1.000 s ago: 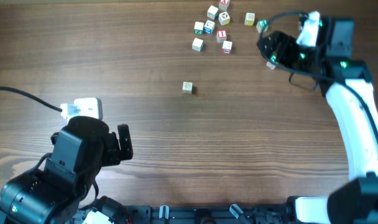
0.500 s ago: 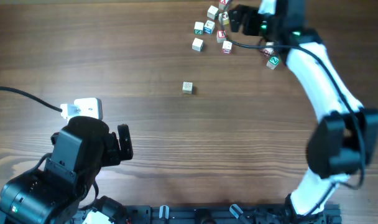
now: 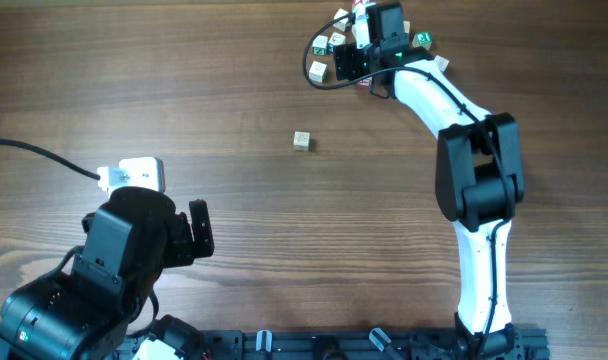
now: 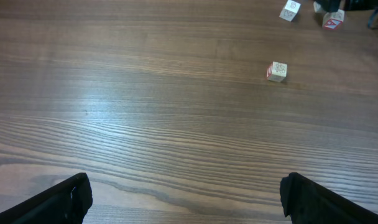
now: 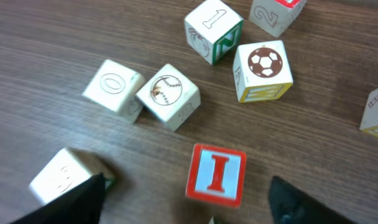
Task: Form a horizontal line
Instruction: 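Reach the right arm into the cluster and grasp the red '1' block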
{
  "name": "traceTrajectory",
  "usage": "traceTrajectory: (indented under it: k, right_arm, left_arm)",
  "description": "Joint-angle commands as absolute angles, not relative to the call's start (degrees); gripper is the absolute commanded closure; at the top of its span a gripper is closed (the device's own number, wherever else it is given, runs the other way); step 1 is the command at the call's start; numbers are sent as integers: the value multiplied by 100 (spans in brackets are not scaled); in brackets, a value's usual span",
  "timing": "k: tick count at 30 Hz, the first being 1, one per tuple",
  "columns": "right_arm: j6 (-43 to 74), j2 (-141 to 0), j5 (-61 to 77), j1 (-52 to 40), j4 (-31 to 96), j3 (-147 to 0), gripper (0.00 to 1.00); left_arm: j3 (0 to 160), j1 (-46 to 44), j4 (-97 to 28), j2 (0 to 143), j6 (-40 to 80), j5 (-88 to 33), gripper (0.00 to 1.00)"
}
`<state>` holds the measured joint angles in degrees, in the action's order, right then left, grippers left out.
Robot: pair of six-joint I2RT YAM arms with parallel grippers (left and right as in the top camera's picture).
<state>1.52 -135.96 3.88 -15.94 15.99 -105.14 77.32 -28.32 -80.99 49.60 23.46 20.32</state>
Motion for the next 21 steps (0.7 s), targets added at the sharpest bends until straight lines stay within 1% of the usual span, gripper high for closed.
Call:
traceTrajectory:
  k: [1, 3, 5, 7, 9, 10, 11, 13, 15, 17, 21]
  right_arm:
    - [167, -13882, 91, -1590, 1330, -10683, 23]
    - [180, -13946, 89, -1590, 1098, -10683, 25]
    - [204, -14042, 89, -1590, 950, -10683, 29]
    - [305, -14110, 89, -1590, 904, -10683, 40]
    - [311, -14118, 89, -1590, 902, -10683, 43]
    - [311, -14118, 89, -1590, 895, -10683, 47]
    - [316, -14118, 89, -1590, 878, -10683, 53]
    - [314, -14118, 89, -1590, 862, -10683, 59]
    - [314, -14118, 89, -1590, 875, -10683, 67]
    - [325, -14114, 91, -1590, 904, -10698, 71]
    - [296, -14112, 89, -1590, 1476, -11181, 73]
  left_arm:
    - [7725, -2810, -8084, 4950, 2443, 2086, 0]
    - [7725, -2810, -8086, 4950, 2443, 2086, 0]
    - [7725, -2810, -8084, 4950, 2443, 2086, 0]
    - [7725, -2810, -8086, 4950, 2443, 2086, 0]
    - [7725, -2810, -8086, 4950, 2443, 2088, 0]
    - [7725, -2810, -8086, 4950, 2443, 2086, 0]
    - [7725, -2810, -8086, 4950, 2443, 2086, 0]
    - [7725, -2810, -8086, 4950, 2443, 2086, 0]
    - [7725, -2810, -8086, 4950, 2443, 2086, 0]
    - [7725, -2810, -8086, 4950, 2443, 2088, 0]
    - [7725, -2810, -8086, 4950, 2443, 2086, 0]
